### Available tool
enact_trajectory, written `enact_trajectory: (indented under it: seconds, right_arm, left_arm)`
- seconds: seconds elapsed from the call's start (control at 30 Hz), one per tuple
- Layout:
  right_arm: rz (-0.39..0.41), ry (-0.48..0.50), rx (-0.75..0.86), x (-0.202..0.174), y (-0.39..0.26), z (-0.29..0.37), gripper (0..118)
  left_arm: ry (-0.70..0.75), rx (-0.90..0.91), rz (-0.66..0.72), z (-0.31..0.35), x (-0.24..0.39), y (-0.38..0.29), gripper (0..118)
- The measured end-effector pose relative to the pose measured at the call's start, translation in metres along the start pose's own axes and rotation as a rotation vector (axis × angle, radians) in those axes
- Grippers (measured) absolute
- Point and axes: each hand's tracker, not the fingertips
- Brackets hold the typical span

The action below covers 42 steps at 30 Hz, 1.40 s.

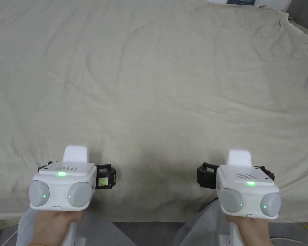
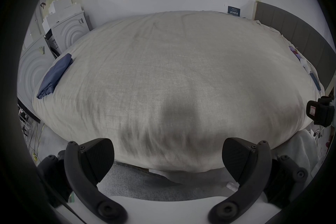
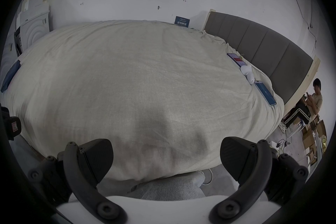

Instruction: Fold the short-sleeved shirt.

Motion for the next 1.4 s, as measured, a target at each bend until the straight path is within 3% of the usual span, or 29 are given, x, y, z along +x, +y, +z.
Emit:
enact_trajectory:
  seconds: [0.83,1.0,1.07,1.13,1.2,1.27,1.4]
  right_arm:
    - [0.001,-0.007,-0.002,-0.002,0.001,0.001,117]
    - [-0.032,-0.071,-0.052,-0.003,0.007,0.005,116]
    - [-0.078,-0.015,-0.153,0.004,0.014,0.011,116]
    - [-0.158,0.11,-0.276,0.017,0.024,0.021,117]
    - [-0.298,0.215,-0.275,0.027,0.027,0.034,117]
    - [-0.372,0.293,-0.204,0.036,0.031,0.049,117]
    - [-0.336,0.3,-0.027,0.036,0.046,0.076,117]
  left_arm:
    - [-0.002,0.006,-0.015,0.002,0.002,0.0,118]
    - [-0.005,0.014,0.008,0.004,-0.003,-0.001,118]
    - [-0.01,0.015,0.025,0.004,-0.006,0.0,118]
    - [-0.014,0.015,0.04,0.003,-0.008,0.001,118]
    - [-0.017,0.011,0.049,0.002,-0.009,0.001,118]
    - [-0.017,0.004,0.046,0.0,-0.007,0.002,118]
    - [-0.021,0.001,0.005,0.001,0.0,0.002,118]
